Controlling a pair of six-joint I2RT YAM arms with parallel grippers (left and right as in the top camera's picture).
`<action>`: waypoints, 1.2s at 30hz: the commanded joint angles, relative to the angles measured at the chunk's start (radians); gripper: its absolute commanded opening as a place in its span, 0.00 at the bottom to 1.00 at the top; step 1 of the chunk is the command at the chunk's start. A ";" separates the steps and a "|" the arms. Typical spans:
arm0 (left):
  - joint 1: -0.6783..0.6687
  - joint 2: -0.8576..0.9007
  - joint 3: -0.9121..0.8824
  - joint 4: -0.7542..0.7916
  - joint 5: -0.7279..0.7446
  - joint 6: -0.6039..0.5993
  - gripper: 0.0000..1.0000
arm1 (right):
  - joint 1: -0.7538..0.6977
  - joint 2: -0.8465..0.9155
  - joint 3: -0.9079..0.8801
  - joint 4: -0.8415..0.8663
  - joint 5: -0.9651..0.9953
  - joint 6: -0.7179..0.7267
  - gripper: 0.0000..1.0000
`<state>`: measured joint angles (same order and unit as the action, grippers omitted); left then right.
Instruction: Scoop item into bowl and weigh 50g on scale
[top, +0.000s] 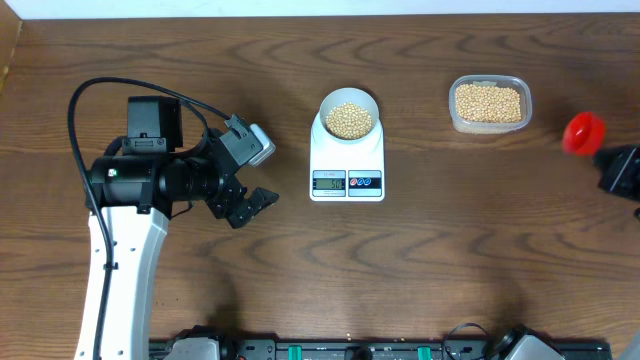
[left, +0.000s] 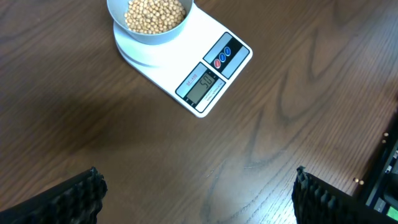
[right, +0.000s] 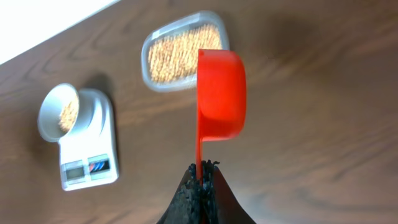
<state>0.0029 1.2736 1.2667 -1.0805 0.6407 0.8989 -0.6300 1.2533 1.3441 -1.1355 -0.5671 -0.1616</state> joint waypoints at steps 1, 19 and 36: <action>0.003 0.006 0.019 -0.003 -0.005 0.017 0.98 | 0.003 0.010 -0.097 -0.009 -0.053 0.101 0.01; 0.003 0.006 0.019 -0.003 -0.005 0.017 0.98 | 0.003 0.010 -0.573 0.241 -0.053 0.553 0.01; 0.003 0.006 0.019 -0.003 -0.005 0.017 0.98 | 0.008 0.010 -0.783 0.572 -0.210 0.569 0.04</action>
<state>0.0029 1.2736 1.2667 -1.0805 0.6403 0.8989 -0.6296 1.2629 0.5735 -0.5903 -0.7849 0.3965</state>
